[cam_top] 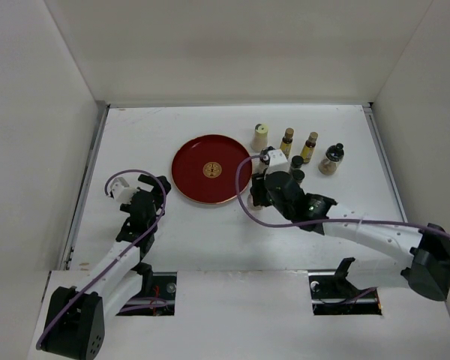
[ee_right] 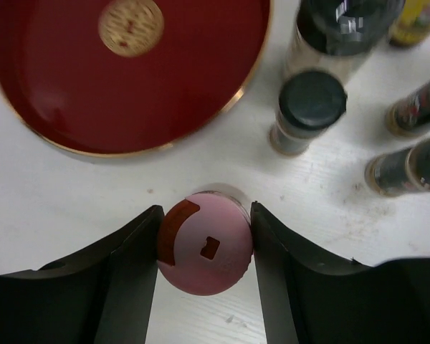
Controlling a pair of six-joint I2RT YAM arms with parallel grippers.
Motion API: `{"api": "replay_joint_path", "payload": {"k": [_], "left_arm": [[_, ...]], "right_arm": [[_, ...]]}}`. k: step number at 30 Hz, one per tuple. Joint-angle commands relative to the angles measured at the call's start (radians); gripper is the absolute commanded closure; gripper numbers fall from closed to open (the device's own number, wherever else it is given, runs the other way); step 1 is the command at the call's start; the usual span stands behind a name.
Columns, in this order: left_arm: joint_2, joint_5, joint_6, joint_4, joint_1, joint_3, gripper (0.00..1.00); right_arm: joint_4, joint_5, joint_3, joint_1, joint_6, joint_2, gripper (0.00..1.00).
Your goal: Organize the condiment bottles
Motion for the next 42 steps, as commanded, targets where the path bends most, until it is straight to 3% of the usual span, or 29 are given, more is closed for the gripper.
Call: {"api": "replay_joint_path", "payload": {"k": [1, 4, 10, 19, 29, 35, 42], "left_arm": [[-0.007, 0.018, -0.015, 0.052, 0.009, -0.008, 0.0], [-0.013, 0.01, -0.018, 0.052, 0.012, -0.013, 0.0], [-0.033, 0.018, -0.018, 0.052, 0.031, -0.025, 0.0], [-0.035, 0.016, -0.019, 0.052, 0.029, -0.033, 0.0], [-0.001, 0.03, -0.03, 0.068, 0.025, -0.028, 0.0], [0.002, 0.036, -0.03, 0.069, 0.032, -0.028, 0.0], [-0.01, 0.042, -0.027, 0.065, 0.037, -0.03, 0.0]], "right_arm": [[0.023, 0.038, 0.152, 0.029, -0.059, -0.055, 0.54], [0.078, -0.019, 0.265, 0.025, -0.096, 0.042, 0.54], [0.206, -0.125, 0.573, -0.008, -0.144, 0.397, 0.55], [0.235, -0.14, 0.972, -0.028, -0.153, 0.804, 0.56], [0.235, -0.116, 1.167, -0.025, -0.167, 1.031, 0.55], [0.239, -0.086, 1.165, -0.003, -0.185, 1.073, 0.49], [0.249, -0.1, 1.152, 0.002, -0.15, 1.058, 0.21]]}}
